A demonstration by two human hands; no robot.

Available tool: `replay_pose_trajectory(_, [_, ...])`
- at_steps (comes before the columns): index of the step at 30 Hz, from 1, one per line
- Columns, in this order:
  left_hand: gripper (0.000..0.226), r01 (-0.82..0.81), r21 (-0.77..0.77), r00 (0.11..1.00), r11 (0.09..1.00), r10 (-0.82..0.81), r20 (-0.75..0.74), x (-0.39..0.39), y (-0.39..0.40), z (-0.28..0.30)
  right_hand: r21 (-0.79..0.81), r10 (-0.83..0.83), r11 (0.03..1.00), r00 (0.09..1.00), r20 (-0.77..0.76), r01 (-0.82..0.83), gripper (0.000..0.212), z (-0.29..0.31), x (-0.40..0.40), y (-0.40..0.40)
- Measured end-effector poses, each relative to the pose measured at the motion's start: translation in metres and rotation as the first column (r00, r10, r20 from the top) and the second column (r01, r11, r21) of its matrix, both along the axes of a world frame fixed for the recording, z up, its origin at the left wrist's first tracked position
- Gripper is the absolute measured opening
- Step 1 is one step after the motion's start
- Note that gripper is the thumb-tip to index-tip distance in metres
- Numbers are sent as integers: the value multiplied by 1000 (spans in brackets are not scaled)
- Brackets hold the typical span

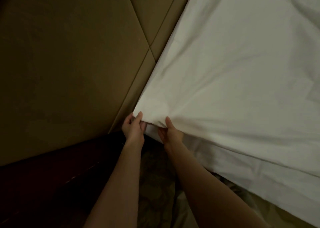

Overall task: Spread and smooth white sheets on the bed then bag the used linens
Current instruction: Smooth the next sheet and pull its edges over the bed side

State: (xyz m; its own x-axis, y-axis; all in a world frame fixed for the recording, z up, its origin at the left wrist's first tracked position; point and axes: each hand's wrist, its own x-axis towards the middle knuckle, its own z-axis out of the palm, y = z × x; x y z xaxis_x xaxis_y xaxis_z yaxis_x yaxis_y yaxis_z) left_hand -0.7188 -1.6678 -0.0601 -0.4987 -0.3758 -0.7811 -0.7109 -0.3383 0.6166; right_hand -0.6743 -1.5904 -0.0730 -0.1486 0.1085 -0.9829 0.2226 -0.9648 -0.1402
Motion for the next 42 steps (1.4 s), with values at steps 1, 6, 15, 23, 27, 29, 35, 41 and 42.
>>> replay_pose_trajectory(1, [34,-46,-47,999,998,46,-5,-1,-1,0,-11,36,999,999,21,-36,51,-1,-2,0])
replay_pose_trajectory(6, [32,-117,-60,985,991,123,117,11,0,2,-180,604,756,777,-176,-629,50,29,-1,22])
replay_pose_trajectory(15, [35,193,223,972,956,-218,92,-1,87,21,77,548,834,804,-231,-547,40,27,-23,127])
replay_pose_trajectory(23, [37,282,312,954,907,-300,13,-52,191,14,256,488,864,845,-221,-432,38,2,-47,256])
replay_pose_trajectory(27, [26,338,263,934,903,-356,20,-81,247,9,290,426,887,878,-216,-359,34,-1,-76,329])
replay_pose_trajectory(29, [19,400,194,912,896,-410,11,-98,275,5,323,405,887,892,-203,-330,32,-1,-91,365])
replay_pose_trajectory(35, [28,661,-102,735,743,-669,-113,-166,339,-4,455,376,845,917,-131,-281,35,-3,-130,446])
replay_pose_trajectory(41, [54,810,-369,451,455,-887,-101,-258,379,-14,678,485,665,872,-75,-312,48,-10,-185,486])
replay_pose_trajectory(42, [55,828,-387,405,406,-910,-90,-270,387,-15,698,513,635,857,-58,-332,46,-11,-193,491])
